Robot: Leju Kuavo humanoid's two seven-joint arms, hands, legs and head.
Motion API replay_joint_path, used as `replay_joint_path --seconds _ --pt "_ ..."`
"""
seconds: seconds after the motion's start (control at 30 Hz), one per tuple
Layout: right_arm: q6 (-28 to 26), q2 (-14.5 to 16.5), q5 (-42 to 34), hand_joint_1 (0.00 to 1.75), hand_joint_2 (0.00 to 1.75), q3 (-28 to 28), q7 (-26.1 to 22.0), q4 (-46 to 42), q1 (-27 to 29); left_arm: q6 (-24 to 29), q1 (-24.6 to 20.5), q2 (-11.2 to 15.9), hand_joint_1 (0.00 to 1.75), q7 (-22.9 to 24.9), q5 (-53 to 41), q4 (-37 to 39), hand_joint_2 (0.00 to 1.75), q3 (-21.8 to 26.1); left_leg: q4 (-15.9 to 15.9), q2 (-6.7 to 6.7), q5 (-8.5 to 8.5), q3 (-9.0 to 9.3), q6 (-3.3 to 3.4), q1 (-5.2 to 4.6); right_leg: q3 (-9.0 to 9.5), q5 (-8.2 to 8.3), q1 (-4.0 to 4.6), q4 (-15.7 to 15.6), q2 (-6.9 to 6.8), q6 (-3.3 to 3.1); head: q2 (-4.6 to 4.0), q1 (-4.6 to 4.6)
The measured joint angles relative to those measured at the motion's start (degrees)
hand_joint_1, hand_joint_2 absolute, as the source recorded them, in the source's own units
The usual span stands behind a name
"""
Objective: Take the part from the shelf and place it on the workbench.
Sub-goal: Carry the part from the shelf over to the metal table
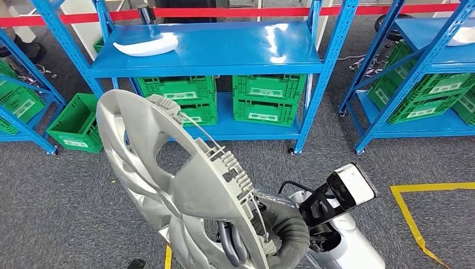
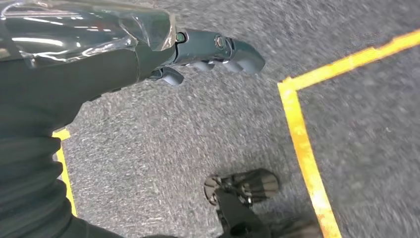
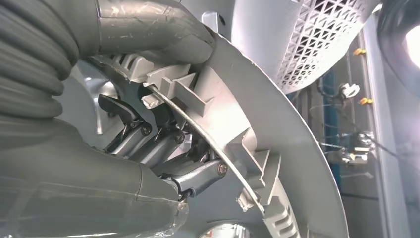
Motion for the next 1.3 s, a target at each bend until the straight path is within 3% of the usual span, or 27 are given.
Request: replay_joint_path --seconds 0.03,0.07,0.13,0.2,0.27,0.3,0.33,0.4,0.43,0.47,0.53,0.57,0.6,0.63,0.7,0.77,0.83,0.9,0.93,0.97,1.03,1.07,1.1,1.13,1.17,1.23,1.3 --pt "0.1 0.0 0.1 1.75 1.75 -0.2 0.0 0.0 0.1 0.2 -0.2 -0.3 0.00 0.2 -0.1 -0.1 1.75 0.0 0.1 -0.01 0.81 -1.03 0.00 -0.02 -0.77 -2.38 -0.02 3.5 0.01 -0.22 0.00 0.02" --pt "0.2 -0.1 0.3 1.75 1.75 -0.3 0.0 0.1 0.2 0.4 -0.4 -0.7 0.00 0.3 -0.2 -0.2 1.75 0.0 0.2 -0.01 1.60 -2.11 -0.11 -0.05 -1.22 -3.69 -0.04 7.0 0.01 0.01 0.00 0.01" --pt "0.4 -0.3 0.8 1.75 1.75 -0.6 0.0 0.2 0.6 0.8 -0.6 -1.3 0.00 0.5 -0.5 -0.3 1.75 0.0 0.7 0.11 3.07 -4.42 -0.40 -0.03 -0.25 -2.67 -0.18 10.4 0.02 1.44 0.00 -0.01" --pt "0.7 -0.4 1.5 1.75 1.75 -1.0 -0.1 0.3 1.0 0.9 -0.6 -1.9 0.00 0.6 -0.7 -0.3 1.75 0.0 1.8 0.24 4.16 -6.77 -0.94 0.14 4.35 -0.51 -0.47 5.9 0.01 2.67 0.00 -0.02" --pt "1.0 -0.4 2.2 1.75 1.75 -1.4 -0.4 0.3 1.3 1.1 -0.6 -2.1 0.00 0.5 -1.0 -0.3 1.75 0.0 3.2 0.25 4.90 -8.68 -1.59 0.12 9.99 -2.07 -0.31 -2.1 0.12 2.31 0.00 -0.04" --pt "1.1 -0.4 2.5 1.75 1.75 -1.6 -0.6 0.2 1.5 1.2 -0.6 -2.1 0.00 0.4 -1.2 -0.3 1.75 -0.1 3.7 0.25 5.33 -9.23 -1.86 0.10 11.36 -3.25 -0.12 -4.6 0.17 1.77 0.00 -0.05" --pt "1.1 -0.4 2.6 1.75 1.75 -1.7 -0.8 0.2 1.6 1.3 -0.5 -2.1 0.00 0.3 -1.3 -0.3 1.75 -0.1 3.8 0.25 5.84 -9.55 -2.07 0.14 11.79 -3.79 0.13 -5.7 0.22 1.19 0.00 -0.09" --pt "1.0 -0.4 2.7 1.75 1.75 -1.8 -1.2 0.2 1.9 1.7 -0.2 -2.1 0.00 0.1 -1.4 -0.2 1.75 -0.1 4.0 0.21 6.20 -10.04 -2.40 0.45 10.66 -2.90 -0.06 -5.7 0.11 0.22 0.00 -0.12" --pt "1.0 -0.5 2.7 1.75 1.75 -1.8 -1.4 0.2 1.9 1.8 -0.1 -2.1 0.00 0.0 -1.4 -0.2 1.75 -0.1 4.9 0.12 4.89 -10.47 -2.68 0.59 10.19 -2.24 -0.19 -5.7 0.04 -0.22 0.00 -0.14" --pt "0.9 -0.5 2.6 1.75 1.75 -1.8 -1.5 0.2 1.9 2.0 0.0 -2.1 0.00 -0.1 -1.4 -0.2 1.75 -0.1 6.9 0.03 2.42 -11.05 -3.05 0.72 9.55 -1.51 -0.33 -5.7 -0.03 -0.58 0.00 -0.15" --pt "0.8 -0.5 2.4 1.75 1.75 -1.8 -1.8 0.2 1.9 2.1 -0.1 -2.3 0.00 0.0 -1.5 -0.2 1.75 -0.1 13.7 -0.09 -4.01 -12.28 -3.79 0.92 8.13 -0.09 -0.21 -5.7 -0.07 -0.88 0.00 -0.18" --pt "0.9 -0.5 2.3 1.75 1.75 -1.9 -1.8 0.2 1.9 2.2 -0.2 -2.3 0.00 0.1 -1.5 -0.2 1.75 -0.1 17.3 -0.09 -6.03 -12.60 -3.97 0.99 7.30 0.56 -0.14 -5.6 -0.08 -0.88 0.00 -0.18" --pt "0.9 -0.5 2.3 1.75 1.75 -1.9 -1.9 0.3 2.0 2.2 -0.3 -2.4 0.00 0.2 -1.6 -0.2 1.75 -0.2 19.8 -0.08 -6.62 -12.36 -3.99 1.03 6.51 1.20 -0.06 -5.6 -0.09 -0.82 0.00 -0.17" --pt "1.0 -0.5 2.2 1.75 1.75 -2.0 -1.9 0.3 2.0 2.2 -0.4 -2.4 0.00 0.4 -1.7 -0.2 1.75 -0.2 20.3 -0.10 -5.91 -11.20 -3.83 1.02 5.75 1.79 0.03 -5.6 -0.09 -0.75 0.00 -0.17" --pt "1.4 -0.5 2.2 1.75 1.75 -2.2 -2.0 0.3 2.3 2.2 -0.7 -2.4 0.00 0.7 -1.9 -0.2 1.75 -0.2 15.2 -0.29 -3.34 -5.96 -2.91 0.83 4.54 2.94 0.21 -5.6 -0.03 -0.59 0.00 -0.18" --pt "1.8 -0.5 2.2 1.75 1.75 -2.7 -2.0 0.3 2.6 2.2 -1.1 -2.1 0.00 0.9 -2.2 -0.2 1.75 -0.2 6.6 -0.52 -3.64 0.27 -1.64 0.43 3.90 3.90 0.29 -5.6 -0.01 -0.19 0.00 -0.16" --pt "2.1 -0.4 2.2 1.75 1.75 -3.0 -2.1 0.3 2.8 2.2 -1.4 -1.9 0.00 1.0 -2.3 -0.2 1.75 -0.2 2.2 -0.62 -4.85 2.83 -0.93 -0.12 3.59 4.87 -0.06 -5.8 -0.13 0.66 0.00 -0.17" --pt "2.2 -0.4 2.1 1.75 1.75 -3.2 -2.2 0.3 3.0 2.2 -1.6 -1.8 0.00 1.0 -2.4 -0.2 1.75 -0.1 1.0 -0.44 -3.53 2.57 -0.36 -0.44 3.25 5.75 -0.28 -6.2 -0.15 1.39 0.00 -0.20" --pt "2.2 -0.4 2.1 1.75 1.75 -3.3 -2.2 0.3 3.1 2.2 -1.6 -1.8 0.00 1.1 -2.4 -0.2 1.75 -0.1 0.3 -0.29 -2.48 2.23 0.09 -0.40 2.72 5.10 -0.16 -5.7 -0.07 1.27 0.00 -0.15" --pt "2.2 -0.5 2.1 1.75 1.75 -3.4 -2.2 0.3 3.2 2.2 -1.8 -1.9 0.00 1.1 -2.4 -0.2 1.75 -0.1 -0.4 -0.14 -1.37 1.70 0.35 -0.26 1.86 3.51 0.01 -4.3 0.00 0.94 0.00 -0.08" --pt "2.4 -0.6 2.1 1.75 1.75 -3.5 -2.2 0.3 3.3 2.2 -2.0 -2.0 0.00 1.1 -2.5 -0.2 1.75 -0.1 -0.8 -0.03 0.37 0.07 0.47 -0.13 -0.28 -1.69 0.11 2.0 0.09 0.07 0.00 0.04" --pt "2.5 -0.6 2.1 1.75 1.75 -3.5 -2.2 0.3 3.4 2.1 -2.1 -2.1 0.00 1.1 -2.6 -0.2 1.75 -0.1 -0.7 0.00 1.07 -0.90 0.30 -0.14 -1.05 -3.53 0.07 5.7 0.09 0.11 0.00 0.06" --pt "2.7 -0.7 2.1 1.75 1.75 -3.5 -2.2 0.4 3.5 2.1 -2.1 -2.3 0.00 1.1 -2.7 -0.2 1.75 -0.1 -0.5 0.04 1.71 -1.91 0.18 -0.16 -1.28 -4.22 0.03 8.7 0.09 0.53 0.00 0.07" --pt "2.8 -0.7 2.1 1.75 1.75 -3.5 -2.1 0.4 3.6 2.0 -2.1 -2.4 0.00 1.2 -2.7 -0.2 1.75 -0.1 -0.2 0.10 2.29 -2.96 0.04 -0.14 -0.82 -3.69 -0.02 10.3 0.09 1.26 0.00 0.07" --pt "2.9 -0.7 2.1 1.75 1.75 -3.5 -1.9 0.5 3.6 1.9 -2.1 -2.5 0.00 1.3 -2.7 -0.2 1.75 -0.1 0.2 0.15 2.78 -4.03 -0.16 -0.08 0.55 -2.37 -0.12 10.0 0.09 2.08 0.00 0.06" --pt "2.9 -0.7 1.9 1.75 1.75 -3.4 -1.5 0.6 3.4 1.7 -2.1 -2.6 0.00 1.3 -2.7 -0.2 1.75 -0.1 1.7 0.17 3.44 -6.17 -0.69 -0.05 5.97 -0.73 -0.34 3.6 0.08 2.98 0.00 0.07" --pt "2.8 -0.7 1.6 1.75 1.75 -3.3 -1.0 0.7 3.2 1.6 -2.1 -2.7 0.00 1.4 -2.7 -0.2 1.75 -0.1 3.1 0.14 4.10 -7.90 -1.27 -0.14 10.87 -2.24 -0.22 -4.0 0.17 2.38 0.00 0.01"
